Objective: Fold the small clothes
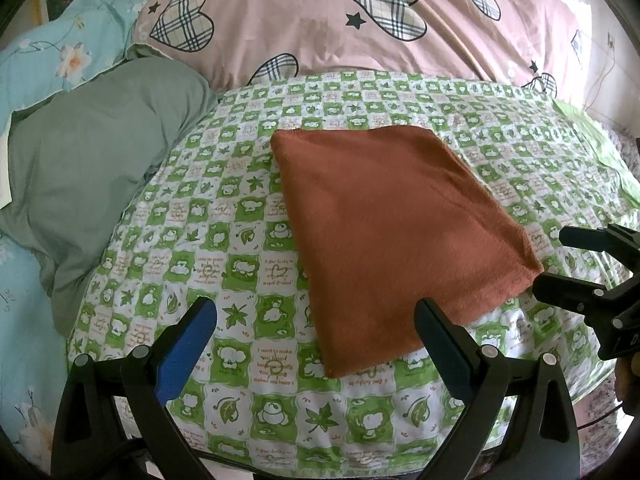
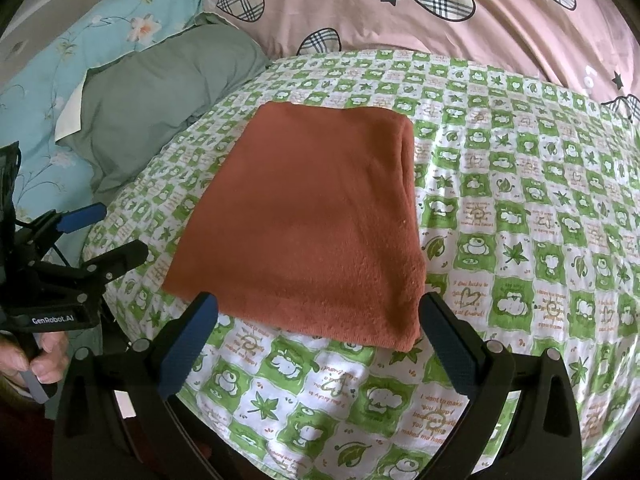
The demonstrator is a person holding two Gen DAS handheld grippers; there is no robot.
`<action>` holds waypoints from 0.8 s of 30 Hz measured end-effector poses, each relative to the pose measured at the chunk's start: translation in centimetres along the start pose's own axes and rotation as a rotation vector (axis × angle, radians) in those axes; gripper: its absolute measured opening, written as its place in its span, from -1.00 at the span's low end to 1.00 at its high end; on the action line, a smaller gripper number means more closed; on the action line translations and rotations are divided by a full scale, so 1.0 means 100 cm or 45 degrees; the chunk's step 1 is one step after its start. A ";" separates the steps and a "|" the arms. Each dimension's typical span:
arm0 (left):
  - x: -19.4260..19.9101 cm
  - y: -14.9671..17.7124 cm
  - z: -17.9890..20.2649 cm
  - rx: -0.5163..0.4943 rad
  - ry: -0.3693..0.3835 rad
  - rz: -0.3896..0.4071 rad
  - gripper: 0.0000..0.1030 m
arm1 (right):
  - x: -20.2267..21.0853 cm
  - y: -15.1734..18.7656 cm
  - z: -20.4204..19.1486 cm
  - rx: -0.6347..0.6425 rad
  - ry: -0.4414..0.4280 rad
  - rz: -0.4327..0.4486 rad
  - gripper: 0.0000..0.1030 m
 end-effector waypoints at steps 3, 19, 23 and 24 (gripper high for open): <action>0.000 0.000 0.000 0.001 -0.002 0.000 0.93 | 0.000 0.000 0.000 0.001 -0.002 0.000 0.95; -0.002 -0.001 0.003 -0.010 -0.006 -0.003 0.93 | -0.005 -0.001 0.007 -0.008 -0.010 -0.013 0.95; -0.002 -0.001 0.003 -0.011 -0.005 0.002 0.93 | -0.007 -0.002 0.010 -0.004 -0.013 -0.011 0.95; -0.003 -0.002 0.004 -0.011 -0.005 0.011 0.93 | -0.009 -0.003 0.011 -0.002 -0.011 -0.014 0.95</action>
Point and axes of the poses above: each gripper's, at about its wrist camera, not at the fingertips, and x roughly against the way its jaws point, z to its right, y to its underside, the point moved 3 cm from there along -x, roughly the way its jaws point, and after that the axes turned 13 degrees about x, right-handed, at the moved point
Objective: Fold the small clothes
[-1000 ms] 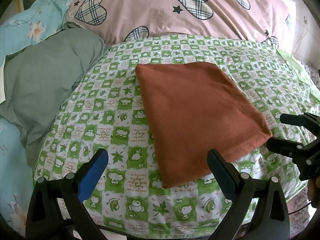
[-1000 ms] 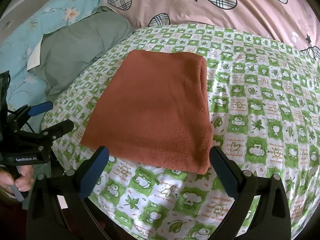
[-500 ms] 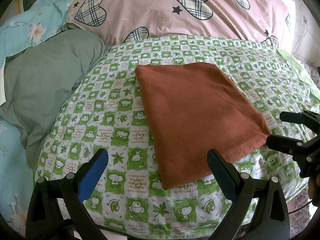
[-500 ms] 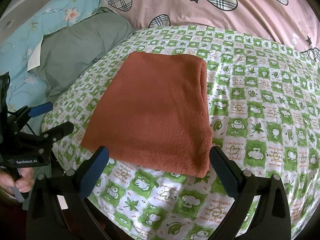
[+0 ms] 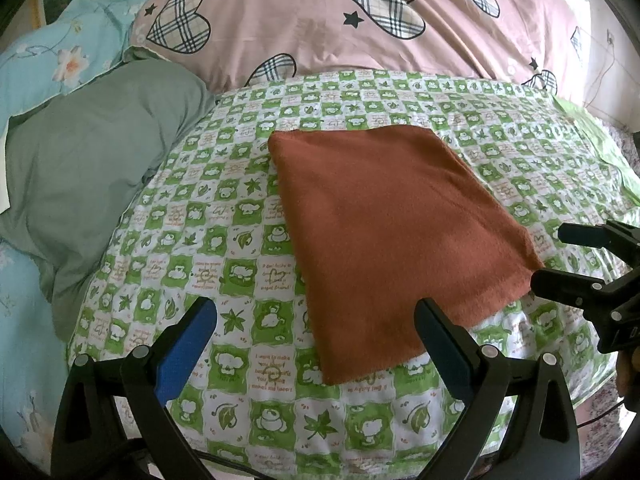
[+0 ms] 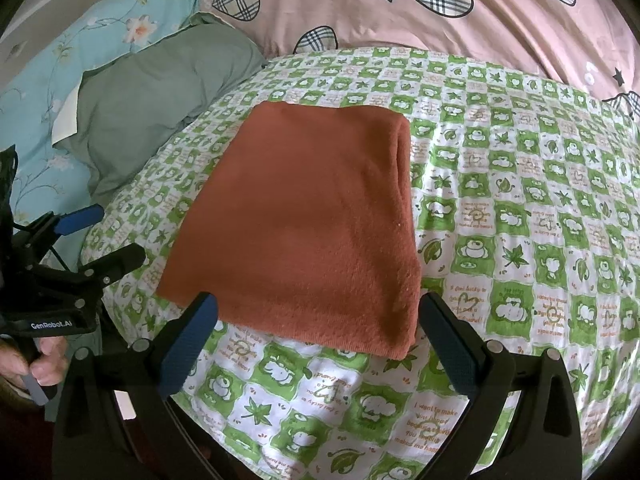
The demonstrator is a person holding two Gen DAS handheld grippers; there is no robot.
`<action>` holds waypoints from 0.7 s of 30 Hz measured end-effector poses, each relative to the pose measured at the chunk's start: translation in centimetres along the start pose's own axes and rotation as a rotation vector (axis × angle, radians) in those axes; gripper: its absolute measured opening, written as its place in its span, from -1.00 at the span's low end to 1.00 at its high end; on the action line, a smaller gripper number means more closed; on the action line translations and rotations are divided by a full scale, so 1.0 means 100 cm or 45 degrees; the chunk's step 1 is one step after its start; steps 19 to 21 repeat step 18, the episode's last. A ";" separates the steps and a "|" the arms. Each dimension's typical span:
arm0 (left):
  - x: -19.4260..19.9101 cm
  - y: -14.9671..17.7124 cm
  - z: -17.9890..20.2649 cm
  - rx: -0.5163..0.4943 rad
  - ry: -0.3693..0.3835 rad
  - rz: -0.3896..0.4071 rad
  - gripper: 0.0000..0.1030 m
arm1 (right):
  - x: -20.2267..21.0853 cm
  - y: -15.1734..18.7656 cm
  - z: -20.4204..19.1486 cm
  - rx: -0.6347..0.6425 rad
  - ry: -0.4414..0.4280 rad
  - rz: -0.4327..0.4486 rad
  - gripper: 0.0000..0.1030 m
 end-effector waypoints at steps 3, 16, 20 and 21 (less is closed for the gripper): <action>-0.006 -0.003 0.000 -0.010 -0.024 0.011 0.93 | -0.005 -0.002 0.004 -0.007 0.003 -0.008 0.95; -0.021 -0.011 -0.003 0.016 -0.071 0.022 0.93 | -0.017 -0.014 0.014 -0.009 -0.004 -0.007 0.95; -0.023 -0.012 -0.004 0.023 -0.069 0.020 0.93 | -0.019 -0.015 0.015 -0.015 -0.005 -0.005 0.95; -0.023 -0.012 -0.004 0.023 -0.069 0.020 0.93 | -0.019 -0.015 0.015 -0.015 -0.005 -0.005 0.95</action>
Point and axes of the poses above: each gripper's, at about its wrist camera, not at the fingertips, and x roughly against the way its jaws point, z to its right, y to its underside, the point moved 3 cm from there along -x, roughly the way its jaws point, and after that the axes turned 13 degrees about x, right-handed, at the moved point
